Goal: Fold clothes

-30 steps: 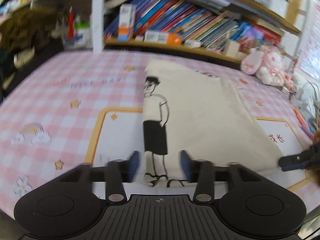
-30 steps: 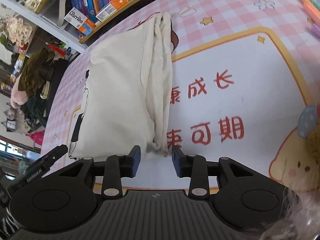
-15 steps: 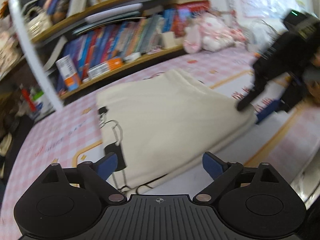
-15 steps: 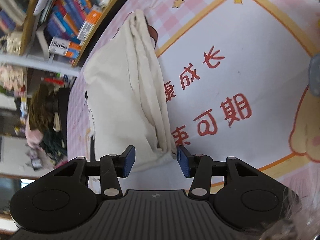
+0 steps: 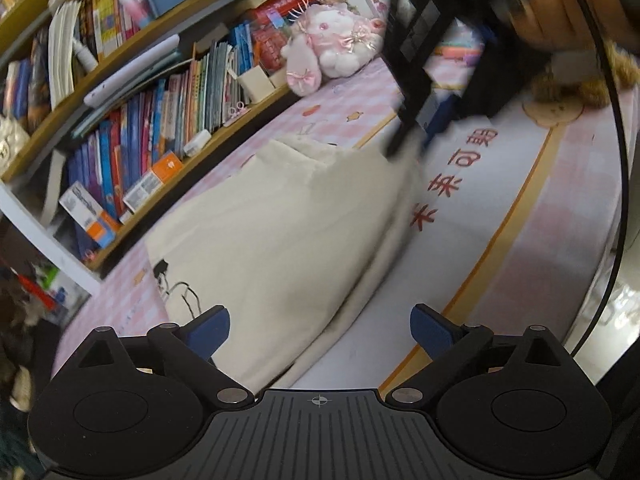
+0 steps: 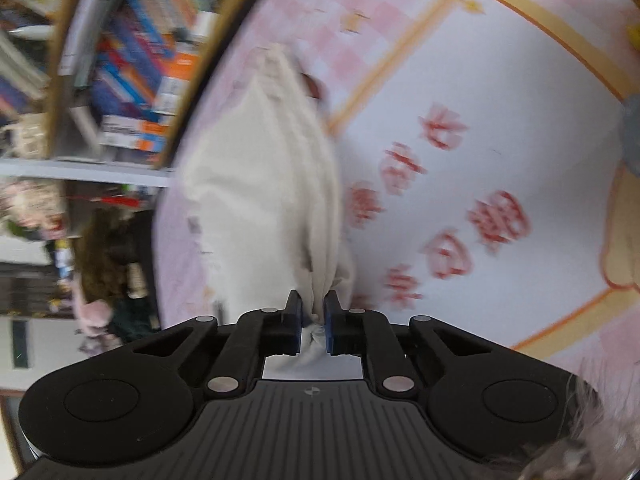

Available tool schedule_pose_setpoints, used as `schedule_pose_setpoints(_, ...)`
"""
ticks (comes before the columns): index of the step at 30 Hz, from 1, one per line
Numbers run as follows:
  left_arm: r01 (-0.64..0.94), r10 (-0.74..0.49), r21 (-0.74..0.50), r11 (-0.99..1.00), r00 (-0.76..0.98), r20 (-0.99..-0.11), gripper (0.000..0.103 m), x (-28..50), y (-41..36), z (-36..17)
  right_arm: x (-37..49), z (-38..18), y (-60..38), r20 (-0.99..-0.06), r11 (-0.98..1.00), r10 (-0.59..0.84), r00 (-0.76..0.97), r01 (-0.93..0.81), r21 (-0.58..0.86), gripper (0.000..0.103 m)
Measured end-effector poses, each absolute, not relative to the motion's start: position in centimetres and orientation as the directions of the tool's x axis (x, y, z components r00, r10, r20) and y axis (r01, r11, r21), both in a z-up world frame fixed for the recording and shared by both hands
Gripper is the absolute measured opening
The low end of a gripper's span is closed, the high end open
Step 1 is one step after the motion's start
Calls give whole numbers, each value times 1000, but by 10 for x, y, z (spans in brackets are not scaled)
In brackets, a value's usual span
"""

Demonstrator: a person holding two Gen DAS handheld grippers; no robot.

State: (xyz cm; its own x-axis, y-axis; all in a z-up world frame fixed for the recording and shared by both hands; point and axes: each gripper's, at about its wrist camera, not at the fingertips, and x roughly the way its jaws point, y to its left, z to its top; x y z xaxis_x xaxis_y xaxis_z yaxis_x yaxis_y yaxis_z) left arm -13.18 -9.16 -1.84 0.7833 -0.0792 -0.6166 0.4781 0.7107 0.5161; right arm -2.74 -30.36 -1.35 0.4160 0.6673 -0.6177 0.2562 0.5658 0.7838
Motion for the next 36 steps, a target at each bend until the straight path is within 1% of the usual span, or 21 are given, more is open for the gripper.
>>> schedule_pose_setpoints(4,447,-44,570,690,811,-583,99,-128,-92,-24,-22,9,-294,-576,567,684,449,170,806,10)
schedule_pose_setpoints(10,365,34,593,718,833,-553,99,-112,-84,-26,-19,22,-290,-573,580,682,455,141,803,10)
schedule_pose_setpoints(13,320,91,622,715,839,-536,99,-107,-74,-26,-21,19,-292,-585,591,671,456,147,793,10)
schedule_pose_setpoints(18,294,117,627,721,841,-529,99,-104,-55,-19,-28,13,-294,-636,659,633,442,124,742,10)
schedule_pose_setpoints(19,295,119,630,719,840,-529,99,-103,-53,-19,-29,12,-294,-649,679,622,438,112,726,12)
schedule_pose_setpoints(21,299,118,633,714,840,-530,99,-102,-51,-16,-32,15,-291,-693,746,581,427,63,663,24)
schedule_pose_setpoints(22,302,114,633,713,840,-530,99,-102,-51,-15,-35,19,-289,-714,792,547,438,6,610,39)
schedule_pose_setpoints(23,305,111,635,710,842,-528,99,-101,-51,-14,-39,23,-287,-732,833,511,451,-50,551,46)
schedule_pose_setpoints(24,307,109,637,707,843,-527,99,-101,-52,-13,-43,28,-282,-744,867,479,465,-117,485,47)
schedule_pose_setpoints(25,309,107,640,703,844,-525,99,-100,-52,-12,-46,30,-275,-758,890,453,469,-194,412,50)
schedule_pose_setpoints(26,310,105,640,703,845,-525,99,-99,-52,-11,-50,32,-268,-770,903,426,475,-268,335,57)
schedule_pose_setpoints(28,313,100,636,705,844,-526,99,-97,-51,-8,-59,33,-249,-786,890,385,483,-419,178,66)
schedule_pose_setpoints(29,315,96,633,707,844,-527,99,-96,-51,-6,-64,31,-240,-790,865,376,484,-490,111,68)
schedule_pose_setpoints(32,324,80,626,709,845,-529,99,-94,-48,-1,-79,23,-214,-784,768,356,508,-637,-65,69)
schedule_pose_setpoints(36,339,62,609,717,839,-541,99,-91,-46,3,-92,8,-183,-752,631,396,526,-751,-193,69)
